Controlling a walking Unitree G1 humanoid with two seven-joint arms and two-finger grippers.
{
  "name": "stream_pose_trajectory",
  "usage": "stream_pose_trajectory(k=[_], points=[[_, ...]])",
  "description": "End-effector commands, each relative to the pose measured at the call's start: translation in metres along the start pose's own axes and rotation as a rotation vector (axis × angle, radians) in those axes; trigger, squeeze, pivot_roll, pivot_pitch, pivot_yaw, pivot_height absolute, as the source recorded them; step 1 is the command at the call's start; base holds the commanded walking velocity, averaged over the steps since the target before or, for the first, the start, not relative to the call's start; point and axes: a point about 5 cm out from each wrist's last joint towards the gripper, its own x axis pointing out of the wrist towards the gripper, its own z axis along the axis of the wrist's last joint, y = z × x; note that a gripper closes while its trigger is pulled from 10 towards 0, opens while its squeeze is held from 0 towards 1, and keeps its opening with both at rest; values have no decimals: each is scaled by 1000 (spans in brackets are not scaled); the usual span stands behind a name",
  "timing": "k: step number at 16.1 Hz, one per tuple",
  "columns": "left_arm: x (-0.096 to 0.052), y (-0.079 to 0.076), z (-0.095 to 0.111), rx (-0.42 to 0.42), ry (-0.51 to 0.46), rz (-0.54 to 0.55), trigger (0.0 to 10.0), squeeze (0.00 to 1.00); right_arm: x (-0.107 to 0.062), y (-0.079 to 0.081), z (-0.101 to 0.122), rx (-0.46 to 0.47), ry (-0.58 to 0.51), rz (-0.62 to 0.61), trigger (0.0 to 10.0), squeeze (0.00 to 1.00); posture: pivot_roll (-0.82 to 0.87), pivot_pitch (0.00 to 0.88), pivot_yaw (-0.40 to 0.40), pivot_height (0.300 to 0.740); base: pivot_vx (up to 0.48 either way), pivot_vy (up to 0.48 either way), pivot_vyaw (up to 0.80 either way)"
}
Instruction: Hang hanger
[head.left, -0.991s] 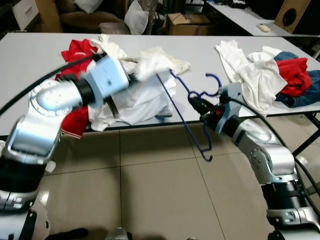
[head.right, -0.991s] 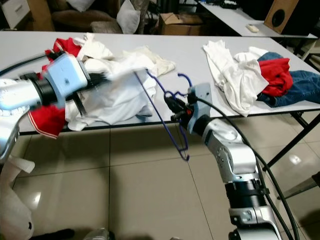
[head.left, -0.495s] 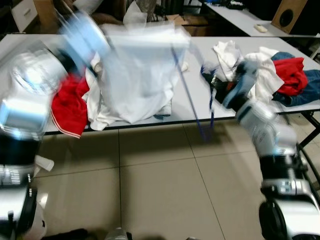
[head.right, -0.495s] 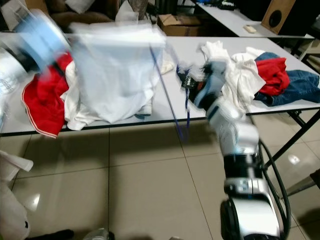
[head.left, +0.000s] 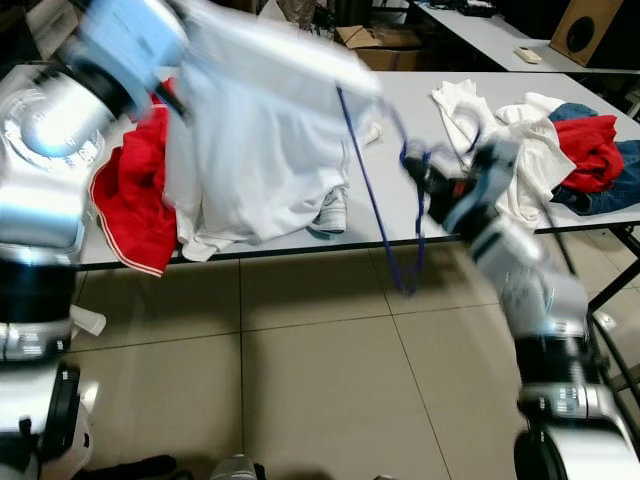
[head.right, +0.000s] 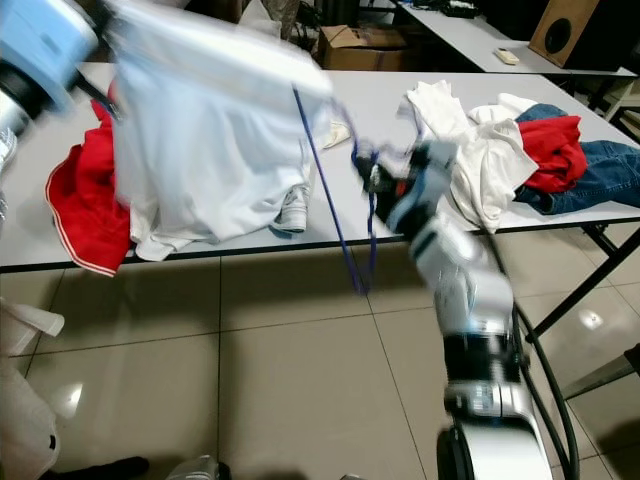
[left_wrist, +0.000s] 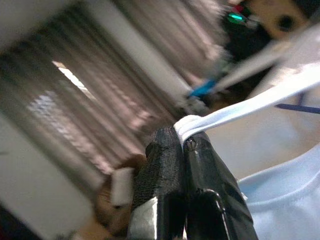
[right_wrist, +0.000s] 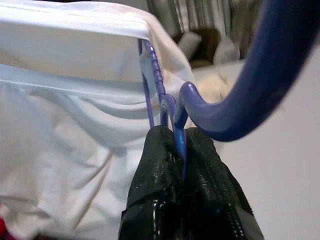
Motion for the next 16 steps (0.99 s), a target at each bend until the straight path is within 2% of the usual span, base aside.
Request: stream_pose_trajectory(k=[1,2,4,6,7,12,14,15,16], points=[[-2,-13,1,-10,-4,-84,0,0,-7,-2,-9,-73,75,-22,10000,0,-44,0,-54,740,0,0,0],[-4,-22,-1,-44,-4,-105,0,0,-13,2,-20,-100,121,0,10000,0,-45,0,-54,740,0,0,0],[-4,-27,-1,-58,-9,-113,0,0,-17,7,-25,-132,139,35,10000,0,-46,0,-54,740,0,0,0],[-4,-34,0,-69,-14,-137,0,0,-20,20,-29,-154,145,123,10000,0,-46,0,-54,740,0,0,0],[-4,-41,5,-90,-32,-170,0,0,-20,33,-30,-175,145,209,10000,0,-47,0,-56,740,0,0,0],[-11,-53,12,-114,-64,-266,0,0,-10,41,-30,-189,151,241,10000,0,-46,0,-58,740,0,0,0],[-10,-43,17,-126,-83,-181,0,0,0,35,-26,-187,125,172,10000,0,-36,0,-72,740,0,0,0],[-8,-26,21,-129,-110,-52,0,0,3,27,-17,-170,64,104,10000,0,-33,0,-74,740,0,0,0],[-8,-16,23,-140,-123,23,0,0,3,23,-9,-143,12,70,10000,0,-33,0,-74,740,0,0,0]])
